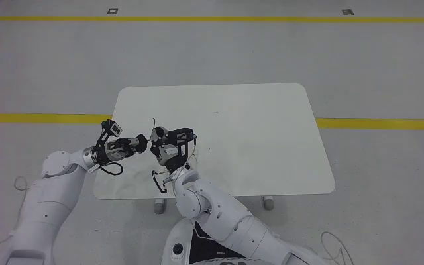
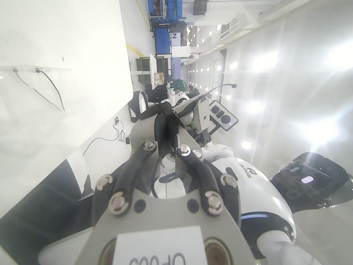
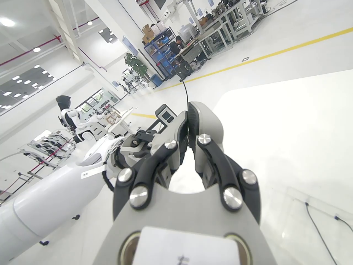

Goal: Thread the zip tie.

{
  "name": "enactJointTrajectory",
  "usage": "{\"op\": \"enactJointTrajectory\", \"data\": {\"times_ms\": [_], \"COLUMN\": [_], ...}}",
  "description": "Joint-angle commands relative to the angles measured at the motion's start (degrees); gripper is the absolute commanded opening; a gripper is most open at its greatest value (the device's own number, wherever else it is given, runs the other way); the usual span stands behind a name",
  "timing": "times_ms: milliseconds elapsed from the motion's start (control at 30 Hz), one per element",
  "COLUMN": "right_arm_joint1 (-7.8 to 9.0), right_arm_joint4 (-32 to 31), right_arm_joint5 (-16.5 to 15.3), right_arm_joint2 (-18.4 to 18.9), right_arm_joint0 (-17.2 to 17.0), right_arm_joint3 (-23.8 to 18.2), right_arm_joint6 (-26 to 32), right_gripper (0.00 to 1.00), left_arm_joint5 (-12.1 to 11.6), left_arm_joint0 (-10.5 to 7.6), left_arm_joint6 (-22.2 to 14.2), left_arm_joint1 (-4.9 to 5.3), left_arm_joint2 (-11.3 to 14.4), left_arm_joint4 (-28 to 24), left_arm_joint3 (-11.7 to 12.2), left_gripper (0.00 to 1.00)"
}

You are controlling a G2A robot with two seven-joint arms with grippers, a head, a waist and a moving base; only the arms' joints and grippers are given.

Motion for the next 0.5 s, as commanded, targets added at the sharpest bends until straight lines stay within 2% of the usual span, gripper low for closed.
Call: {"op": "enactJointTrajectory", "data": {"times_ms": [0,467], "right_arm_joint1": [-0.05,-0.58], "right_arm_joint4": [0.1,1.0], "right_arm_joint5": [0.0,0.1], "right_arm_joint2": [0.0,-1.2], "right_arm_joint0": [0.1,1.3], "right_arm_joint3": [0.2,2.7], "right_arm_joint6": [0.0,-2.2], "right_gripper": [0.0,0.0], "left_arm_joint5": [0.0,0.0], "left_arm_joint0": [0.0,0.0], "left_arm_joint6": [0.0,0.0], "left_arm_joint1": [0.0,0.0], "left_arm_joint2": [0.0,0.0], "left_arm_joint4": [0.0,0.0], "left_arm_joint3": [0.0,0.0], "left_gripper": [0.0,0.0]}}
